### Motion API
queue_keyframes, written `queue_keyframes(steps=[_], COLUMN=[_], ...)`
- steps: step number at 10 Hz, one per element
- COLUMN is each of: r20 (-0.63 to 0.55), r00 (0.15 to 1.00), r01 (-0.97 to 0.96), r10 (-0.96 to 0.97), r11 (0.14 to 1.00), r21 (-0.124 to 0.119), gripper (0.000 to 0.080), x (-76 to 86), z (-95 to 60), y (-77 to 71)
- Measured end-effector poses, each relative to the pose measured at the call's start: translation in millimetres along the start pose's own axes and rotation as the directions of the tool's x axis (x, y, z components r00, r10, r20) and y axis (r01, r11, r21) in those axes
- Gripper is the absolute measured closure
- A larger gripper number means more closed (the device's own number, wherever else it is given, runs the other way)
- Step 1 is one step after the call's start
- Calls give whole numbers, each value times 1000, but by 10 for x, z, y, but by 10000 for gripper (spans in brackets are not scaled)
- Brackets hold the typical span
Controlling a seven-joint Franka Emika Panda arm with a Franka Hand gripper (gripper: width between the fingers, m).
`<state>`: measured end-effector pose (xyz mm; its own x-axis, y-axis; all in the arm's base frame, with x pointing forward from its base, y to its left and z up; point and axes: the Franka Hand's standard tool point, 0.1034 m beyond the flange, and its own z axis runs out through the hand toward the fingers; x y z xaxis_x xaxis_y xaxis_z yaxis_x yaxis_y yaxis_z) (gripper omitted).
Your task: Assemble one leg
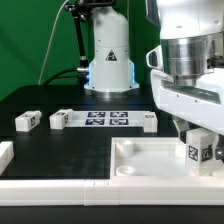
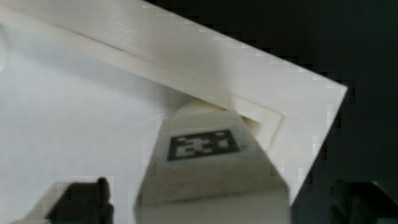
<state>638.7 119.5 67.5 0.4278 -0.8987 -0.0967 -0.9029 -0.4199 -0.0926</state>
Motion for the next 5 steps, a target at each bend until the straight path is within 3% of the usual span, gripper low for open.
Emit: queue_keyframes(steps=[3,5], r20=[-2,-4], r00=[932,867], r01=[363,498], r10=[-363,-498], r11=[932,867], r21=[2,1], gripper=[151,150], x=[31,37], z=[-9,-12], y=[-1,-2])
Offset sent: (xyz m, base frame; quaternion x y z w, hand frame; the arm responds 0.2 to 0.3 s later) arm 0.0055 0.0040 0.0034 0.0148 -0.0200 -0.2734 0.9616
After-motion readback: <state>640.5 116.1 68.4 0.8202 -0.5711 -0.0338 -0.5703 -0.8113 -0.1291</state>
